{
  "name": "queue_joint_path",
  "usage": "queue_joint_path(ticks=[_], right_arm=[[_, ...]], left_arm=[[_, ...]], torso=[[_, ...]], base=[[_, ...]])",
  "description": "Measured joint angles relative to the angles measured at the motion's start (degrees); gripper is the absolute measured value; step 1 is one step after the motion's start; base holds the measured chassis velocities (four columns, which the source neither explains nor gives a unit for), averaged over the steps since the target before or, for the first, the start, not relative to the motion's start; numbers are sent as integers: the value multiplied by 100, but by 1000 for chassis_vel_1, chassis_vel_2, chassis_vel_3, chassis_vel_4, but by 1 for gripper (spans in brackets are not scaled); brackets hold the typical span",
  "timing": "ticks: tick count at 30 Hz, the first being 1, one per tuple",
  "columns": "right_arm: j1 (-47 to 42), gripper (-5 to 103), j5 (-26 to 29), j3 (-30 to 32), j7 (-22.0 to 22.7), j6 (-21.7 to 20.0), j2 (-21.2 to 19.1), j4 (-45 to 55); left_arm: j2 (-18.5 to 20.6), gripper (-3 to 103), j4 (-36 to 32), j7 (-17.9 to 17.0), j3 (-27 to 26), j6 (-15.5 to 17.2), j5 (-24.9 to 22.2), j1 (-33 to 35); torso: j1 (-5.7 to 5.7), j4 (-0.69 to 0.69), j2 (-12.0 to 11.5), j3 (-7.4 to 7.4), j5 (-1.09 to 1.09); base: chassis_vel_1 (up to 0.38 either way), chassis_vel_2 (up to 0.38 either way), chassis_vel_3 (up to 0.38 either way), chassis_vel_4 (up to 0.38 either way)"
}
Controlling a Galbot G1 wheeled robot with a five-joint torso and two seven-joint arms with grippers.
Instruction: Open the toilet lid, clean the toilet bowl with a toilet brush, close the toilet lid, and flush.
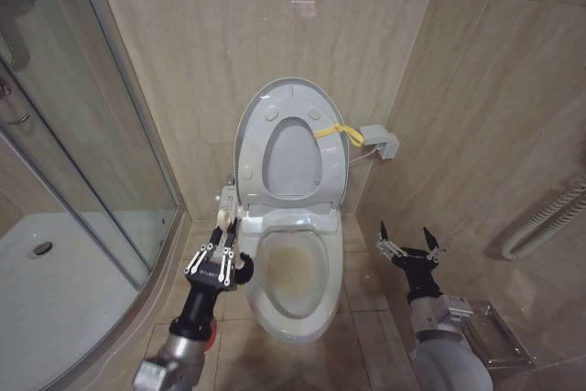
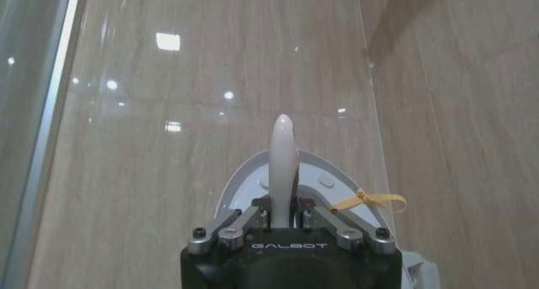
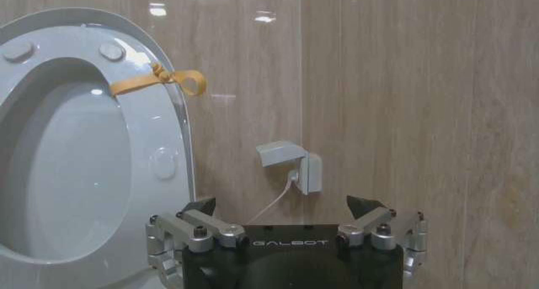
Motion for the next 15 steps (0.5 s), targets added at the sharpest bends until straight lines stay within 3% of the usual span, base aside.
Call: queue_joint_path(ticks=[4, 7, 15], right_arm=[[0, 100, 0, 0, 0, 0, 0, 0], [0, 100, 0, 0, 0, 0, 0, 0], [0, 100, 0, 0, 0, 0, 0, 0]], left_arm=[[-105, 18, 230, -230, -267, -125, 184, 249], [-197, 18, 671, -464, -499, -134, 264, 117], [-334, 18, 1475, -690, -765, -173, 211, -307]], torso=[[0, 1, 0, 0, 0], [1, 0, 0, 0, -1], [1, 0, 0, 1, -1]], base=[[0, 0, 0, 0], [0, 0, 0, 0], [0, 0, 0, 0]])
